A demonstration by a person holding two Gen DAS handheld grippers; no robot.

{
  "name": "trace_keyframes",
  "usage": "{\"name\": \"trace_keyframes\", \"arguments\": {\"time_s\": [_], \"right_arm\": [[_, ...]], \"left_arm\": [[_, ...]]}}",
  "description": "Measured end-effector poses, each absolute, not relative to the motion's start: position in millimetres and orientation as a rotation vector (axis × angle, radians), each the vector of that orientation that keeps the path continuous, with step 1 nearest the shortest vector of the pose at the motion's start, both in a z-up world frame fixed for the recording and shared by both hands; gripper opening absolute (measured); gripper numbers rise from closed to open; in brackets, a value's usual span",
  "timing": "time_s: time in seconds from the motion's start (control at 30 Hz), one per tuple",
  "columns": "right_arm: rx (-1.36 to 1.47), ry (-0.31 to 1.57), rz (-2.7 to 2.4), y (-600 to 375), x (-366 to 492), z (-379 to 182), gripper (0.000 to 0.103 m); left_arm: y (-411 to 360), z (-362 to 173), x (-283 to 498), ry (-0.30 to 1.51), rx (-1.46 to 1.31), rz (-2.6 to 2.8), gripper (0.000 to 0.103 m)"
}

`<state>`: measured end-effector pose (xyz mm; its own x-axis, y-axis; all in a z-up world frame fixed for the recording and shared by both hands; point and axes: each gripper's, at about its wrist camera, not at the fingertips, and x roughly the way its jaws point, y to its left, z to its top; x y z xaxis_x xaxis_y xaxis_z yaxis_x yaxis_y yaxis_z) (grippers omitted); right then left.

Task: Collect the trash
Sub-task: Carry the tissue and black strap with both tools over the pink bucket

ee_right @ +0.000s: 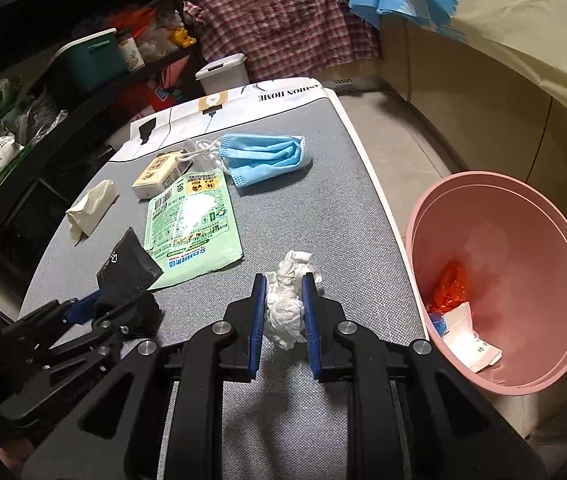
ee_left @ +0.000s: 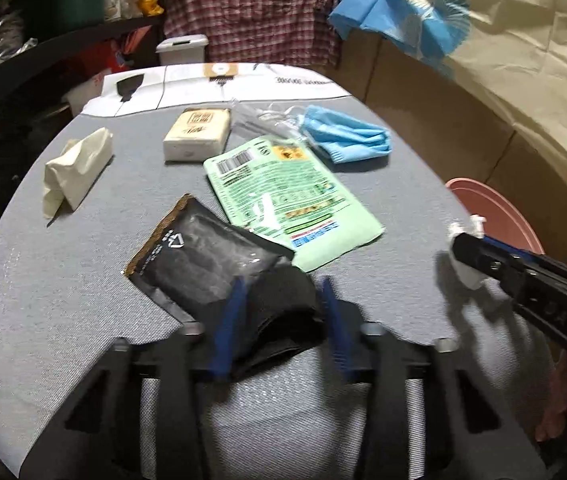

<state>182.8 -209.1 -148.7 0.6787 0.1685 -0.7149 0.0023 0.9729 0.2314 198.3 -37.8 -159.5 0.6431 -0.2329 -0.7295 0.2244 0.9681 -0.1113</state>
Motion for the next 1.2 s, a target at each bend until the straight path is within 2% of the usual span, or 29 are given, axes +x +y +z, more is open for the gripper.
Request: {"name": "trace_keyframes", "arguments": {"time_s": [0.17,0.53,1.2], "right_arm": [[0.216,0.818,0.101,-208.6,182.5,-146.9,0.019],[0.209,0.790,0.120,-200.1,174.3,-129.5,0.019],[0.062,0.615,0.309,-168.6,103.3,17.3,0.019]], "left_arm": [[-33.5,-151.1,191.2,0.785,-0.027,-0.286,0.010],[-4.4,-123.7,185.4,0.735,-0.105,-0.239,0.009],[23.4,-3.5,110.3,0.617,-0.136,-0.196,0.009]]}}
